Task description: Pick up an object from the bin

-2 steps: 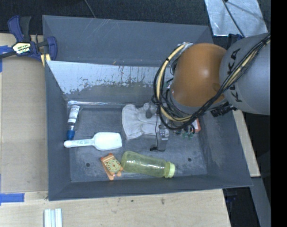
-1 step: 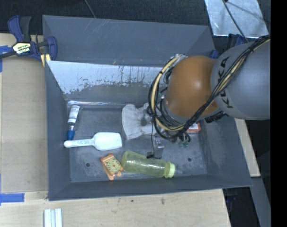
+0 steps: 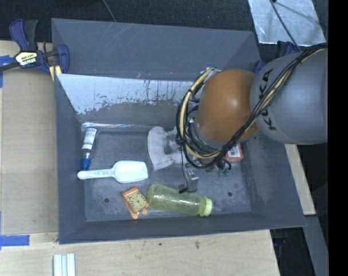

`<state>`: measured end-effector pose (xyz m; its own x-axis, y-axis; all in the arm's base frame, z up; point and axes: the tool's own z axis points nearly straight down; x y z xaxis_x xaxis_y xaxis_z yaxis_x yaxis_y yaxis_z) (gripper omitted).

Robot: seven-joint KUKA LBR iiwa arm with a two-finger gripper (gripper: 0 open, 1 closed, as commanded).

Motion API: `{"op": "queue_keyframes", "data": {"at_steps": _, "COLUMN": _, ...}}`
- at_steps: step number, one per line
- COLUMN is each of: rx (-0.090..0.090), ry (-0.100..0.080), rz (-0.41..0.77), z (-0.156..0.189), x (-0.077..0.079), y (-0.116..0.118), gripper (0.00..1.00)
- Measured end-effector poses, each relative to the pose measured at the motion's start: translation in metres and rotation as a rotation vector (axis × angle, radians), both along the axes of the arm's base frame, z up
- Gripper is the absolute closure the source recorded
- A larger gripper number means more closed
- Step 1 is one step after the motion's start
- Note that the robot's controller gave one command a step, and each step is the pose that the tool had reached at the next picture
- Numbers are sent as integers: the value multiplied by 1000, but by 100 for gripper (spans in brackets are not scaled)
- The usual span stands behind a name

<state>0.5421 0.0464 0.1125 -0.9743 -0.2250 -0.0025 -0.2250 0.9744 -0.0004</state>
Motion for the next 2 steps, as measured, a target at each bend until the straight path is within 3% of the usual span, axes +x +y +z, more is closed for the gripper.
{"op": "queue_keyframes", "data": {"at_steps": 1, "rx": 4, "ry": -11, "rz": -251, "z": -40, "x": 28, "y": 2, "gripper": 100}}
{"op": "queue_keyframes", "data": {"at_steps": 2, "rx": 4, "ry": -11, "rz": -251, "z": -40, "x": 28, "y": 2, "gripper": 100}}
